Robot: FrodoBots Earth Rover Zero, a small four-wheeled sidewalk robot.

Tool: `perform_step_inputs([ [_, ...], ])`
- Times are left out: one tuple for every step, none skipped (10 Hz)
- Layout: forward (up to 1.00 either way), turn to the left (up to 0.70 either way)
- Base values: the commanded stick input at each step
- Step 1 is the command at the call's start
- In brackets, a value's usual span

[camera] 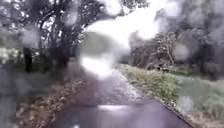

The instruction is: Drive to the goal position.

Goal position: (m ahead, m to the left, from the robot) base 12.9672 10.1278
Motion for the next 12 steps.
perform_step_inputs([
  [0.85, 0.00],
  [0.85, 0.00],
  [0.85, 0.00],
  [0.85, 0.00],
  [0.85, 0.00],
  [0.85, 0.00],
  [0.85, 0.00],
  [0.85, 0.00],
  [0.85, 0.00],
  [0.85, 0.00],
  [0.85, 0.00],
  [0.85, 0.00],
])
